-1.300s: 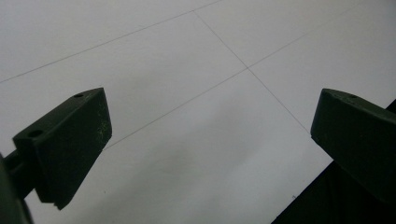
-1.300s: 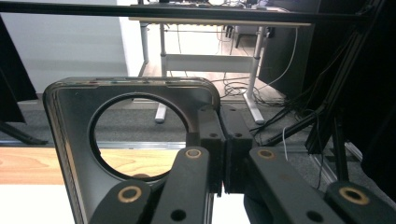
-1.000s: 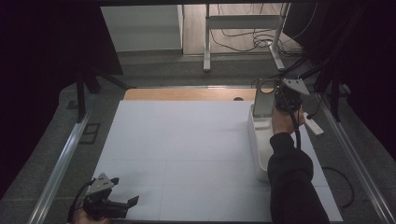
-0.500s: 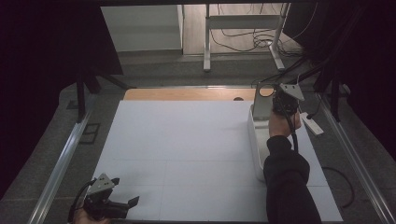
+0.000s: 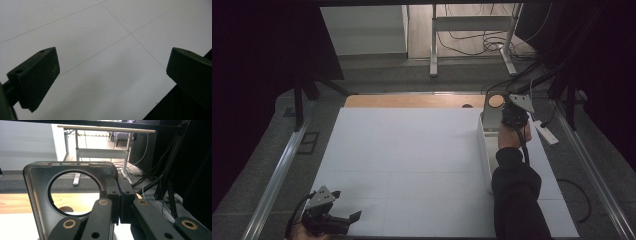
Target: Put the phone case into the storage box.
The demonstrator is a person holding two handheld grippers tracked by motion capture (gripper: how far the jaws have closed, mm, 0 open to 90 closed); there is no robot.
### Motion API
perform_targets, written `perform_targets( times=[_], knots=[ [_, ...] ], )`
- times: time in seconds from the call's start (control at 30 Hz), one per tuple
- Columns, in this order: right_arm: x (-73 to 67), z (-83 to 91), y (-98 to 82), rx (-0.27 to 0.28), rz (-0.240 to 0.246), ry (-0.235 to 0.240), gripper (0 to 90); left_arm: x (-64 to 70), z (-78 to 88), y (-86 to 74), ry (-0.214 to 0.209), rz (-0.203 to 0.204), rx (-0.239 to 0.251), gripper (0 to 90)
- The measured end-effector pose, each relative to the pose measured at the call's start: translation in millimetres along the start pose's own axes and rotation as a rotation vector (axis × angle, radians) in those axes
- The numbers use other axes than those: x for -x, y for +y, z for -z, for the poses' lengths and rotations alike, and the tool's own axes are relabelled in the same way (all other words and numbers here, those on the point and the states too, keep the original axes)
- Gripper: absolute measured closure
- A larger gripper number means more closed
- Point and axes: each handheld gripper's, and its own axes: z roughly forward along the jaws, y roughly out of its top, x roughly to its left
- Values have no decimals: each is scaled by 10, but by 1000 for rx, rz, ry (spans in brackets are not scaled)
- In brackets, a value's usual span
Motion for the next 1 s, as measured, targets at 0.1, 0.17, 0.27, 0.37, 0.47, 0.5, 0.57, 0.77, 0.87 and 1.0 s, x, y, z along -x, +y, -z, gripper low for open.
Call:
perform_targets(
  times=[0.1, 0.17, 0.27, 0.37, 0.47, 0.5, 0.57, 0.77, 0.87, 1.0],
  knots=[
    [-14, -7, -9, 9, 5, 7, 889, 1, 0, 1, 0, -1, -2, 0],
    [-22, -7, -12, 8, 7, 10, 889, 3, 0, 1, 0, -4, -4, 0],
    [-31, -15, -20, 6, 14, 10, 889, 7, -1, 1, 0, -4, -5, 0],
    [-41, -25, -26, 7, 16, 11, 889, 7, -2, 1, -2, -6, -7, 0],
    [-51, -36, -33, 2, 17, 8, 889, 4, -3, 3, -3, -15, -12, 0],
    [-51, -36, -33, 2, 17, 8, 889, 4, -3, 3, -3, -15, -12, 0],
    [-59, -46, -42, -3, 16, 6, 889, 5, -3, 3, -3, -17, -12, 0],
    [-78, -65, -60, -7, 19, 2, 888, 9, -6, 5, -4, -15, -15, 0],
    [-88, -74, -70, -8, 22, 0, 887, 12, -9, 5, -4, -19, -17, 0],
    [-94, -82, -77, -6, 21, -5, 887, 12, -11, 7, -6, -24, -20, 0]
  ],
)
